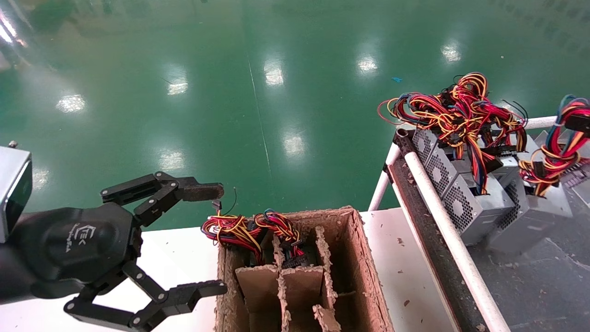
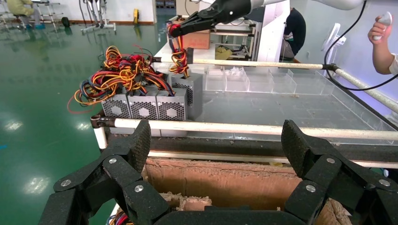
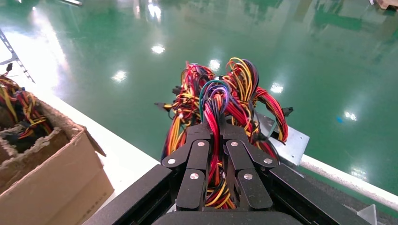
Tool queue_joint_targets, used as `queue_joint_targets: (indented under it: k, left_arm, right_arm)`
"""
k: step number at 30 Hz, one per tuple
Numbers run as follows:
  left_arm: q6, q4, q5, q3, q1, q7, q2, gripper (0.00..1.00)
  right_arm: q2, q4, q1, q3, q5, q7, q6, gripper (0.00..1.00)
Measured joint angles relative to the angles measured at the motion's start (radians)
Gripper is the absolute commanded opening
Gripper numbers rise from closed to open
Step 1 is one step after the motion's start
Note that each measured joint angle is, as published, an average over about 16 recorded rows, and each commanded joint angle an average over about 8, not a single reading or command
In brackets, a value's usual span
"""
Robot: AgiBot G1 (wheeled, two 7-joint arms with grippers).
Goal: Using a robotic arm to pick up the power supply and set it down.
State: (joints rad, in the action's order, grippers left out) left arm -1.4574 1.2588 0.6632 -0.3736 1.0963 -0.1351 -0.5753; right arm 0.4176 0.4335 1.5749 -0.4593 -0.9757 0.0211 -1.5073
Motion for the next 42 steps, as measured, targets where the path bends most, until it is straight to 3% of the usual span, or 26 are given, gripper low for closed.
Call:
queue_joint_targets:
  k: [3, 4, 10, 12, 31, 42]
  left_arm:
    - [0.000, 0.000, 0.000, 0.000, 0.000, 0.000, 0.000, 1.00]
    - [0.000, 0.000, 0.000, 0.000, 0.000, 0.000, 0.000, 1.00]
    - [0.000, 0.000, 0.000, 0.000, 0.000, 0.000, 0.000, 1.00]
    - [0.000, 0.000, 0.000, 0.000, 0.000, 0.000, 0.000, 1.00]
    - [0.000, 0.000, 0.000, 0.000, 0.000, 0.000, 0.000, 1.00]
    - [0.000, 0.000, 0.000, 0.000, 0.000, 0.000, 0.000, 1.00]
  right_arm:
    - [0.021, -0.021, 0.020, -0.006, -0.014, 0.007, 0.006, 0.01]
    - [0.027, -0.029, 0.026, -0.008, -0.018, 0.010, 0.007, 0.07]
    - [0.060, -0.071, 0.060, -0.018, -0.038, 0.027, 0.011, 0.82]
    - [0.069, -0.085, 0.069, -0.021, -0.044, 0.033, 0.011, 1.00]
    - [0.118, -0.195, 0.132, -0.038, -0.075, 0.089, -0.014, 1.00]
    - [0.128, -0.127, 0.096, -0.014, -0.040, 0.094, -0.020, 1.00]
